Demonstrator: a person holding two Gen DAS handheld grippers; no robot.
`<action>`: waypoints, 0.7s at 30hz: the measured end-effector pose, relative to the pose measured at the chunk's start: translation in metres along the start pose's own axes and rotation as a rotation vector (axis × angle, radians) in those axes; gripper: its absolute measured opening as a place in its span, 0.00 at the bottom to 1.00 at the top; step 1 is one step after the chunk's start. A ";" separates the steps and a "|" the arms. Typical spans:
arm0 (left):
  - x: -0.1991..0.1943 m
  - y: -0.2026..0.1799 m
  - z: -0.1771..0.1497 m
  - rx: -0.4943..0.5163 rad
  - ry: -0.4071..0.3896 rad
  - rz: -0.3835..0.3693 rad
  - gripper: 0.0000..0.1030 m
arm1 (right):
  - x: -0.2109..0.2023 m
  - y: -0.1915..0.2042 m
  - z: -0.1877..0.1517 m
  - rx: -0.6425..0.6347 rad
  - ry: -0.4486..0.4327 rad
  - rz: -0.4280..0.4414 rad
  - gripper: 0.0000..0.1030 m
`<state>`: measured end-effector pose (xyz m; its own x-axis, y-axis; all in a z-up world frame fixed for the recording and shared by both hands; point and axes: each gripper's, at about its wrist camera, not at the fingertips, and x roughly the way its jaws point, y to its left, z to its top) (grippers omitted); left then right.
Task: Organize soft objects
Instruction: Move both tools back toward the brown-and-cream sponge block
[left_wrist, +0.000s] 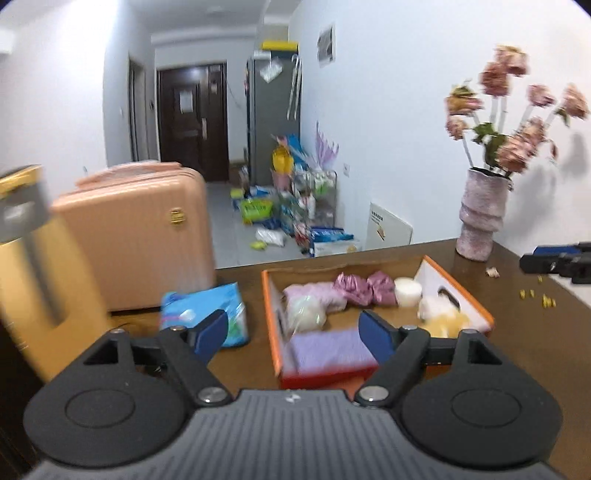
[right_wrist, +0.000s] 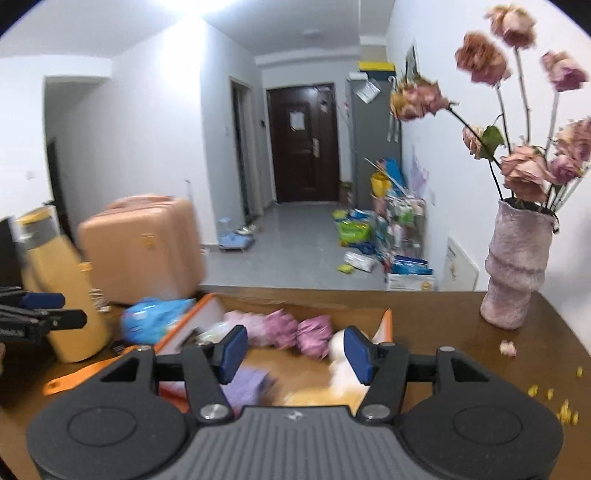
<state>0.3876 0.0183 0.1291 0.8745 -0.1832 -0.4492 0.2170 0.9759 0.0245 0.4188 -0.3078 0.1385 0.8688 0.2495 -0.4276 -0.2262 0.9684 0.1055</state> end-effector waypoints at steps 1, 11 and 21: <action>-0.021 -0.002 -0.016 -0.004 -0.017 0.004 0.82 | -0.019 0.008 -0.013 -0.001 -0.018 0.020 0.56; -0.137 -0.015 -0.165 -0.130 -0.010 0.034 0.88 | -0.134 0.085 -0.154 0.037 -0.078 0.054 0.71; -0.190 -0.003 -0.223 -0.172 0.044 0.055 0.93 | -0.184 0.106 -0.238 0.080 -0.015 -0.014 0.85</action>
<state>0.1245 0.0763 0.0152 0.8626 -0.1272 -0.4897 0.0885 0.9909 -0.1015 0.1299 -0.2528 0.0146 0.8781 0.2357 -0.4165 -0.1790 0.9689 0.1709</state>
